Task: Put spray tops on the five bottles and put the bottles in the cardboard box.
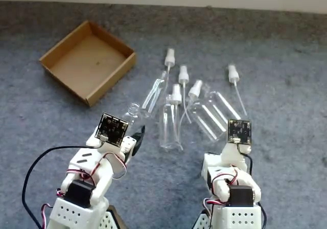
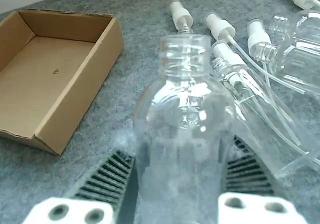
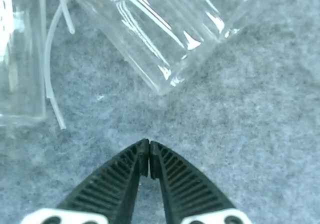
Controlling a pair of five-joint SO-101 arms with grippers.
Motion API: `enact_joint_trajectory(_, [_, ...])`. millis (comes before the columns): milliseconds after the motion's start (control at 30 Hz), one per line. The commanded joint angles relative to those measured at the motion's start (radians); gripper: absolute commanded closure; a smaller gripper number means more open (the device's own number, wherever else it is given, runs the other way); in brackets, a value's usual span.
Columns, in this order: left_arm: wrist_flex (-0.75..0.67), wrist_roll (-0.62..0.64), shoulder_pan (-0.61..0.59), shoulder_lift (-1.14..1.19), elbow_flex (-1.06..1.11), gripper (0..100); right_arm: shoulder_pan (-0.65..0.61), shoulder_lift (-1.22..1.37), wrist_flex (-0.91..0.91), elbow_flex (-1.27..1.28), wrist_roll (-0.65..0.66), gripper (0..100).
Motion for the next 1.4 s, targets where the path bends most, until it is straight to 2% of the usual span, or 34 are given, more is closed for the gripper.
enact_joint_trajectory(0, [-0.021,0.005,0.004,-0.013,-0.001,93,-0.021,-0.012,-0.166,0.145,-0.009,98.6])
enact_joint_trajectory(200, [-0.020,0.005,0.004,-0.013,-0.001,93,-0.019,-0.012,-0.381,0.145,-0.006,98.6])
enact_joint_trajectory(400, [-0.018,0.005,0.004,-0.013,-0.001,93,0.010,-0.012,-0.424,0.134,-0.006,98.5])
enact_joint_trajectory(500, [-0.018,0.005,0.004,-0.013,-0.001,93,0.070,-0.013,-0.450,0.093,-0.006,98.5])
enact_joint_trajectory(767, [-0.018,0.005,0.004,-0.013,-0.001,93,0.386,-0.013,-0.449,-0.159,-0.006,98.5])
enact_joint_trajectory(833, [-0.018,0.005,0.004,-0.013,-0.001,93,0.417,-0.012,-0.449,-0.216,-0.006,98.5])
enact_joint_trajectory(900, [-0.018,0.005,0.004,-0.013,-0.001,93,0.418,-0.012,-0.446,-0.275,0.014,98.5])
enact_joint_trajectory(1100, [-0.018,0.005,0.004,-0.013,0.001,93,0.329,0.035,-0.312,-0.478,0.261,98.5])
enact_joint_trajectory(1367, [-0.018,0.005,0.004,-0.013,0.001,93,0.314,0.506,-0.203,-0.757,0.331,98.5])
